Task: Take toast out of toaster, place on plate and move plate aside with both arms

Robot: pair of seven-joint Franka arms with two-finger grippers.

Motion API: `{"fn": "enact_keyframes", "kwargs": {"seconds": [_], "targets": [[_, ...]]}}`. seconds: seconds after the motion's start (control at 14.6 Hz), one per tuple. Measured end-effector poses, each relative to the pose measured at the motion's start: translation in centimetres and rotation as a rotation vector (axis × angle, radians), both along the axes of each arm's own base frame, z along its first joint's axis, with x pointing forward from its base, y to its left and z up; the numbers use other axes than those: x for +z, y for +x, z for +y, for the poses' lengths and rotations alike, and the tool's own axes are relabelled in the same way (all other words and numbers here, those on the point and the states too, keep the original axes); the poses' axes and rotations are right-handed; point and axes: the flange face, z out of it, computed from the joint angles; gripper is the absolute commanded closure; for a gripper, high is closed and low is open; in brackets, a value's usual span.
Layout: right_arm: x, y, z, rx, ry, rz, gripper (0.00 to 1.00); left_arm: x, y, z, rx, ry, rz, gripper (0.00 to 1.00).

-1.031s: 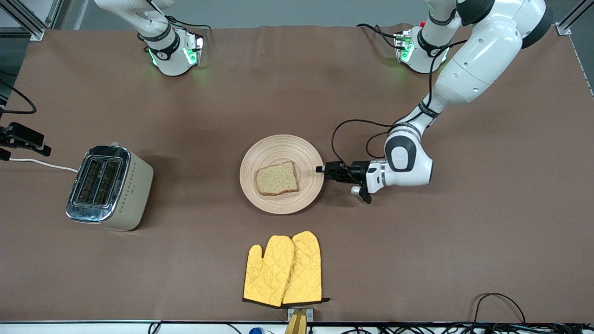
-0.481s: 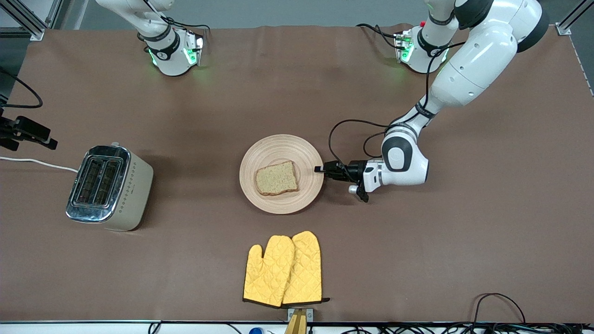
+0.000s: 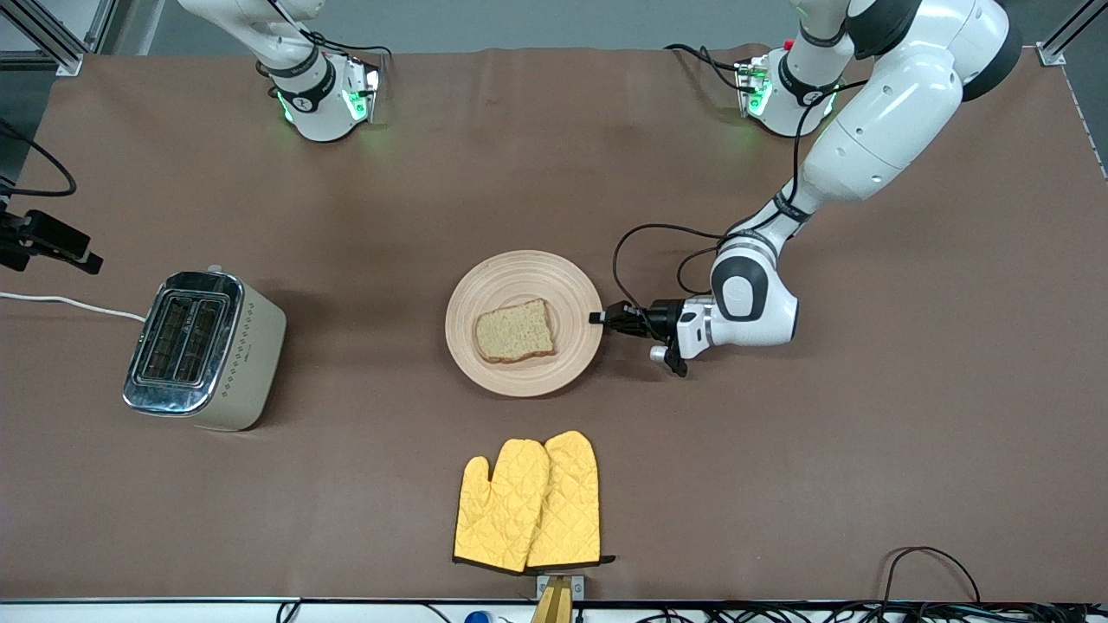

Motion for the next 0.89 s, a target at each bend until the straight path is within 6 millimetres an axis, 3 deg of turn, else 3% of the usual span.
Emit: {"fn": "enact_keyframes", "kwargs": {"seconds": [0.27,0.48,0.69,0.89], "targets": [[0.9,-0.1,-0.1,-0.013,-0.001,-0.018,0.00,0.0,0.3,0.3,0.009,0.005,-0.007,1.00],[0.9,-0.1,-0.1,-0.013,-0.001,-0.018,0.00,0.9,1.8,1.1,0.034,0.003,-0.030,1.00],[0.9,0.0,0.4,-0.005,-0.001,-0.017,0.00,3.4,4.3,3.7,0.093,0.002,-0.057,1.00],[0.8,-0.1,0.7,-0.003,-0.003,-0.008,0.00,7.1,7.0,7.5,0.187,0.009,-0.057,1.00]]}}
